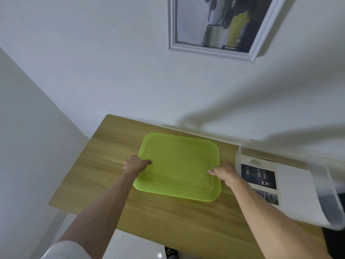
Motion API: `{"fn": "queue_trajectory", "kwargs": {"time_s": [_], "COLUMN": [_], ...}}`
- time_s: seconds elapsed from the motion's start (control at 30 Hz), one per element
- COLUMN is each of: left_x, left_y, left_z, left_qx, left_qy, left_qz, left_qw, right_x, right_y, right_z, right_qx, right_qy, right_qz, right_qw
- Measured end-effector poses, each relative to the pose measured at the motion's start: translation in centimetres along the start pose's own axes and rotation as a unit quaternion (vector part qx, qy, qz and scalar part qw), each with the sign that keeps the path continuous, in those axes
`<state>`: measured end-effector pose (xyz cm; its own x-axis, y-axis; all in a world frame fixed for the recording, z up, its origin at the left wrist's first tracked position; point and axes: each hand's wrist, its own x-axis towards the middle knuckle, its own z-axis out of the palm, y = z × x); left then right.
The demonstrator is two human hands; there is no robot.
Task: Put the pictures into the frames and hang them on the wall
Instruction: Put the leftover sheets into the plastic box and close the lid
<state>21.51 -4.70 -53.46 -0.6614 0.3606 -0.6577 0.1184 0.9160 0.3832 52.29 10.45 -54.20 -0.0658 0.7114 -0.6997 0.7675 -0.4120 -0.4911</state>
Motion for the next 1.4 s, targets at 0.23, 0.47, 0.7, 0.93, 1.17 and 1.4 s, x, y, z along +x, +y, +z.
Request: {"fn": "queue_trajectory", "kwargs": {"time_s": [0.23, 0.47, 0.7, 0.93, 1.17, 1.4], "left_x": [-2.8, -8.5, -15.1, -20.9, -24.0, -24.6], "left_y": [1.2, 5.2, 8.6, 12.3, 15.1, 17.0], "left_z": [-1.9, 0.9, 7.4, 15.5, 22.8, 25.5], "left_qx": [-0.022, -0.025, -0.075, -0.108, -0.072, 0.053], "left_qy": [-0.059, -0.096, -0.117, -0.124, -0.082, 0.008], "left_qz": [0.047, 0.086, 0.123, 0.151, 0.178, 0.172], "left_qw": [0.997, 0.991, 0.983, 0.975, 0.978, 0.984], "right_x": [-2.4, -5.5, -5.7, -5.6, -3.6, -1.4], "right_y": [0.2, 3.8, 11.0, 17.8, 22.1, 22.7], "right_z": [-4.9, -11.4, -19.4, -27.1, -31.3, -31.5], "right_qx": [0.022, 0.043, 0.078, 0.142, 0.116, 0.079], "right_qy": [0.01, 0.03, 0.058, 0.078, 0.148, 0.184], "right_qz": [-0.065, -0.093, -0.092, -0.087, -0.063, -0.038], "right_qw": [0.998, 0.994, 0.991, 0.983, 0.98, 0.979]}}
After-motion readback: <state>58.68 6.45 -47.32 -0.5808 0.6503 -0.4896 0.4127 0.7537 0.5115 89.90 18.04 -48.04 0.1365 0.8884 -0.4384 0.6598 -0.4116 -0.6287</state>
